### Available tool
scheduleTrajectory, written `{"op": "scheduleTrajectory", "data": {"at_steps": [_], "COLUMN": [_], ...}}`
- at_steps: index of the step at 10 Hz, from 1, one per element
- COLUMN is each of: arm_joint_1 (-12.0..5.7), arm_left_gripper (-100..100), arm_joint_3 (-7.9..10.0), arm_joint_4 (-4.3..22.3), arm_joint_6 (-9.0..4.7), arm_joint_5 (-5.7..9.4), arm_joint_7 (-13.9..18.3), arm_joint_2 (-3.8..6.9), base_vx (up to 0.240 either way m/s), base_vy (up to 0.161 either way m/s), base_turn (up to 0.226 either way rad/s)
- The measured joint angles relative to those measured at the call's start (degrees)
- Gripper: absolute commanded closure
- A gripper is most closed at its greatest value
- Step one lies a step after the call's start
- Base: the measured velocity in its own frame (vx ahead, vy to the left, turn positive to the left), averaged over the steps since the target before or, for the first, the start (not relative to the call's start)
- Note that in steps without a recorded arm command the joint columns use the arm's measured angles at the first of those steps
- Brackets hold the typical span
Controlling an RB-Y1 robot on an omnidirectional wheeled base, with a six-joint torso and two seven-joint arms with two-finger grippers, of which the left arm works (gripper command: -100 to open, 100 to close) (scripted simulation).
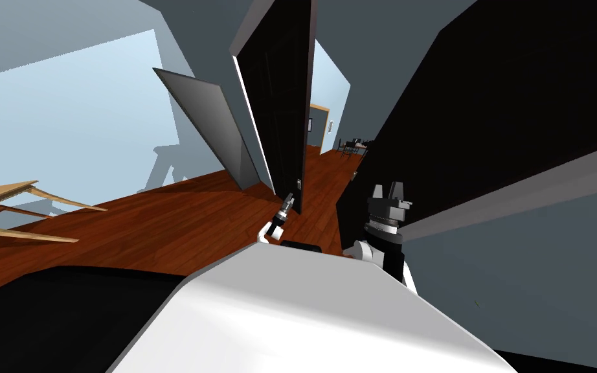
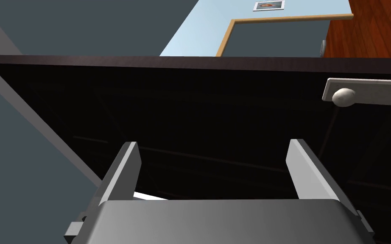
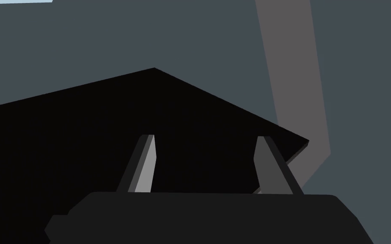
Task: Push the door open
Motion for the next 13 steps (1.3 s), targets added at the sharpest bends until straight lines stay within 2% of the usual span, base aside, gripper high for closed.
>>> {"op": "scheduleTrajectory", "data": {"at_steps": [5,6,8,10,13], "arm_joint_1": [-2.73,-3.57,-4.40,-5.87,-7.09], "arm_left_gripper": [-100,-100,-100,-100,-100], "arm_joint_3": [-1.89,-2.27,-3.31,-4.04,-5.35], "arm_joint_4": [7.26,9.69,12.45,16.39,20.00], "arm_joint_6": [-1.37,-2.05,-2.52,-3.55,-4.02], "arm_joint_5": [-0.54,-0.64,-0.92,-1.14,-1.50], "arm_joint_7": [1.47,1.77,2.71,3.16,4.37], "arm_joint_2": [0.12,0.04,0.39,0.14,0.47], "base_vx": [0.108,0.148,0.142,0.120,0.129], "base_vy": [0.068,0.106,0.082,0.088,0.079], "base_turn": [-0.016,-0.024,-0.012,-0.020,-0.014]}}
